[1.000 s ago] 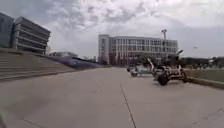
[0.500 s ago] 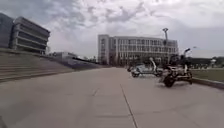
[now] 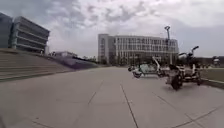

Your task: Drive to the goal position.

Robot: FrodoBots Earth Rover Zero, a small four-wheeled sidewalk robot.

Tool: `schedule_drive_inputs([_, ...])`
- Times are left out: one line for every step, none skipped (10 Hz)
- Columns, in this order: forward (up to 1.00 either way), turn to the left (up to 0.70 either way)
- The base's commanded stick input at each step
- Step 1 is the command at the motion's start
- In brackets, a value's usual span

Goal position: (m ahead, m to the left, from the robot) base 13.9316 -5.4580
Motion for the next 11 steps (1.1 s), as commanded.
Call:
schedule_drive_inputs([0.70,0.00])
schedule_drive_inputs([0.70,0.00])
schedule_drive_inputs([0.70,0.00])
schedule_drive_inputs([0.70,0.00])
schedule_drive_inputs([0.70,0.00])
schedule_drive_inputs([0.70,0.00])
schedule_drive_inputs([0.70,0.00])
schedule_drive_inputs([0.70,0.00])
schedule_drive_inputs([0.70,0.00])
schedule_drive_inputs([0.70,0.00])
schedule_drive_inputs([0.70,0.00])
